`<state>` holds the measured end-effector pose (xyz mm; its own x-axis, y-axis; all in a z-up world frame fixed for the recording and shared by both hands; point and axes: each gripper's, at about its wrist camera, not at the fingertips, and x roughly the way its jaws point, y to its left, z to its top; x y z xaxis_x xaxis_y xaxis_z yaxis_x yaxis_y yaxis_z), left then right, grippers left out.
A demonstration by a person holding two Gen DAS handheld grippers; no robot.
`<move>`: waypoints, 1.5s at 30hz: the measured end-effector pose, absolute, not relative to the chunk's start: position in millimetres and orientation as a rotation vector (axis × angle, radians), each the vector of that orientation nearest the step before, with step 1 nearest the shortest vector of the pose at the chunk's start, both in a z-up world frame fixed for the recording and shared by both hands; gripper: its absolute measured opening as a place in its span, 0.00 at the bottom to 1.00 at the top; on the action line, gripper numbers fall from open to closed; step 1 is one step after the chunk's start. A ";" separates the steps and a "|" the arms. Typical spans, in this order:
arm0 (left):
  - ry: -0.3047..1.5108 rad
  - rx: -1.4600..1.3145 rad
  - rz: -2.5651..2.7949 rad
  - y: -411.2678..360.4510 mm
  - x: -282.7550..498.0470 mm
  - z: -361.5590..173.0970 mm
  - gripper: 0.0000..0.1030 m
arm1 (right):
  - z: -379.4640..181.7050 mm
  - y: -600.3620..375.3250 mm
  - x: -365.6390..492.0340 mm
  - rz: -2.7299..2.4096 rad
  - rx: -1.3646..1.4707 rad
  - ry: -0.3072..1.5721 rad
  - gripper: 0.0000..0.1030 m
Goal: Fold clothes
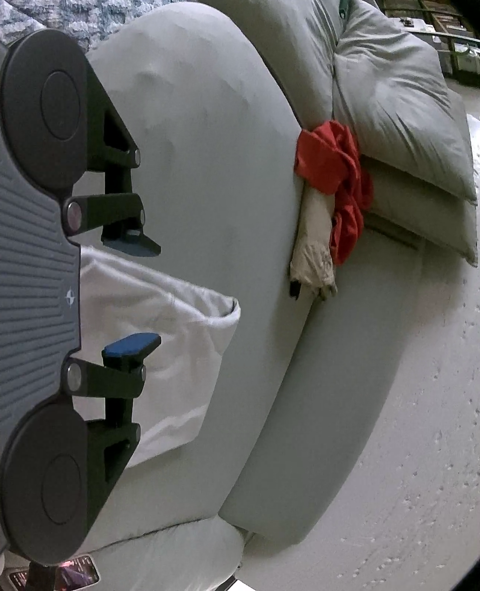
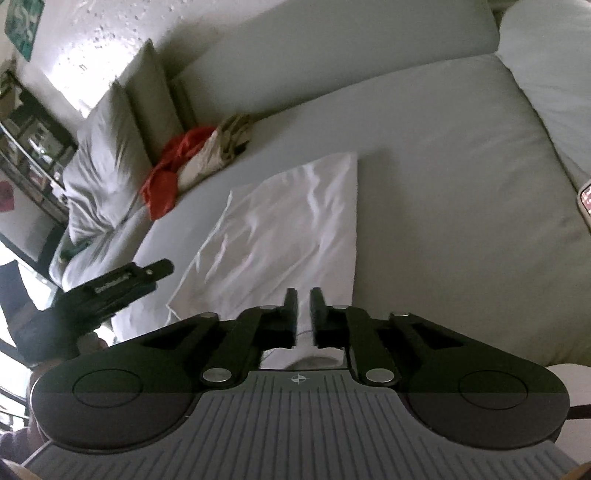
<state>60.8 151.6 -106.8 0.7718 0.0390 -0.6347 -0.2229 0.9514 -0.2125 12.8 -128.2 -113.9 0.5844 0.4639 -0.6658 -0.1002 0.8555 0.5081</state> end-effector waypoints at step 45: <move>0.738 -0.434 -0.004 157.8 84.4 -108.1 0.10 | -129.6 -130.6 32.2 0.347 0.157 0.942 0.24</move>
<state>84.4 157.8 -108.1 0.7436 -0.1538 -0.6507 -0.1472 0.9116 -0.3837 32.2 -130.6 -129.6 0.5380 0.3584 -0.7629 -0.2228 0.9334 0.2814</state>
